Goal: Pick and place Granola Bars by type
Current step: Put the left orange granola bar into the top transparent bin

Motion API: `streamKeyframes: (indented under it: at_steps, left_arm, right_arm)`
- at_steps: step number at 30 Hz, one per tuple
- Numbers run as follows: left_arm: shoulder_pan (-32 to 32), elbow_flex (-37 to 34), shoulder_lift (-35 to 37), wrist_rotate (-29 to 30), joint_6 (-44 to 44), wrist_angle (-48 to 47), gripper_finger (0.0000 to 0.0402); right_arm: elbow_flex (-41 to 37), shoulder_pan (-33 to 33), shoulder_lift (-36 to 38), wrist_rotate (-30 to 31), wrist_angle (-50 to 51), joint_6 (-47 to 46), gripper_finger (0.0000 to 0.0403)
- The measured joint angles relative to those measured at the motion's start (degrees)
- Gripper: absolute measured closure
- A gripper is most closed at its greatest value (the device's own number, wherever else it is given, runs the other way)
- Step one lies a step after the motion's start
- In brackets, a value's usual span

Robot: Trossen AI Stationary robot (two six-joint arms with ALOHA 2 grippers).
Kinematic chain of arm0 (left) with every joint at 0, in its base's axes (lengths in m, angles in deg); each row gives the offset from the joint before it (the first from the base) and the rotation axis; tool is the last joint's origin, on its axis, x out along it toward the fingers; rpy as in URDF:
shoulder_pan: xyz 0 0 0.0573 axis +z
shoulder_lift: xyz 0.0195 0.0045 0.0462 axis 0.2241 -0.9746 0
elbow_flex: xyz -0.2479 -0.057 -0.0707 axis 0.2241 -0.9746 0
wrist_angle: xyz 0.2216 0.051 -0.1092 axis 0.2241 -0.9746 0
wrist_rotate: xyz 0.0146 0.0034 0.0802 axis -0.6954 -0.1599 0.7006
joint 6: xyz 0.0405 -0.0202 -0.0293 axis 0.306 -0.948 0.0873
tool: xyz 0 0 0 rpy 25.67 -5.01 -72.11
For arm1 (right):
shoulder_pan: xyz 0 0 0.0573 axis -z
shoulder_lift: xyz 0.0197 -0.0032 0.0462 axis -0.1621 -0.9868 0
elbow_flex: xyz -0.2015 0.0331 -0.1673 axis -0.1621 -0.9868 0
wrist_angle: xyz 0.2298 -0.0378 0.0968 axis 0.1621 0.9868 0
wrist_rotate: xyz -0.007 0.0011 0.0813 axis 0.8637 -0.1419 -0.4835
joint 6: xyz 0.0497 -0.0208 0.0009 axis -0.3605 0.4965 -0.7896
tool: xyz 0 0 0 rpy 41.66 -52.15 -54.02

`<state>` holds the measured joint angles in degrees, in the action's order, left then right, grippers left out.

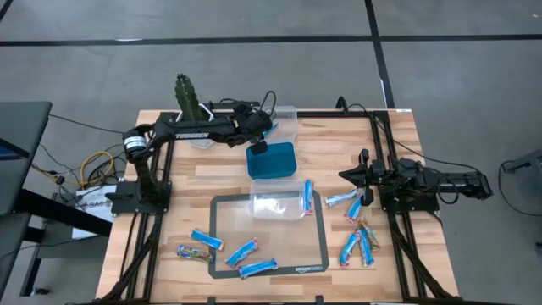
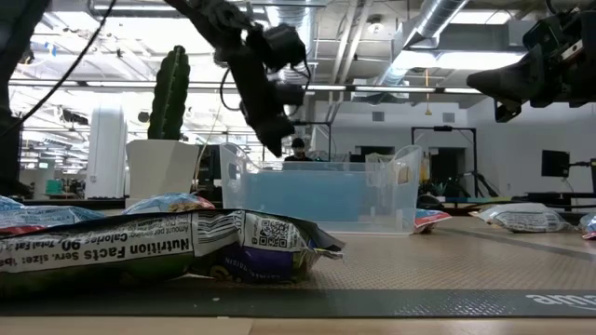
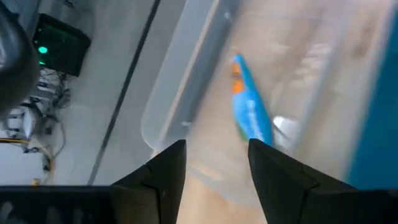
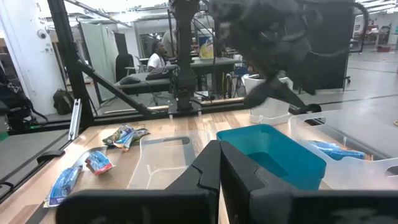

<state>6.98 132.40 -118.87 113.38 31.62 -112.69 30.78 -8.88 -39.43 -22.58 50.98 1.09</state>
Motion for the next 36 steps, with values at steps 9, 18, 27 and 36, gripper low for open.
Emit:
streamKeyframes:
  at_steps: [9,18,27,36]
  left_arm:
    - [-8.7,-14.5,17.16,-7.1,-8.3,-0.63,0.0237]
    - [-19.18,-34.26,34.04,-7.78,-22.08,2.53,0.0237]
    - [-25.68,-44.82,42.36,-10.78,-29.48,3.49,0.0238]
    - [-27.46,-48.67,45.37,-11.75,-30.88,5.15,0.0238]
  right_arm:
    - [-0.01,0.0,0.0,0.02,0.0,0.0,0.0403]
    - [0.0,0.01,0.0,0.0,0.0,0.0,0.0403]
    - [0.0,0.0,0.0,0.01,0.02,0.0,0.0403]
    - [-0.01,0.01,0.0,0.0,0.01,0.0,0.0403]
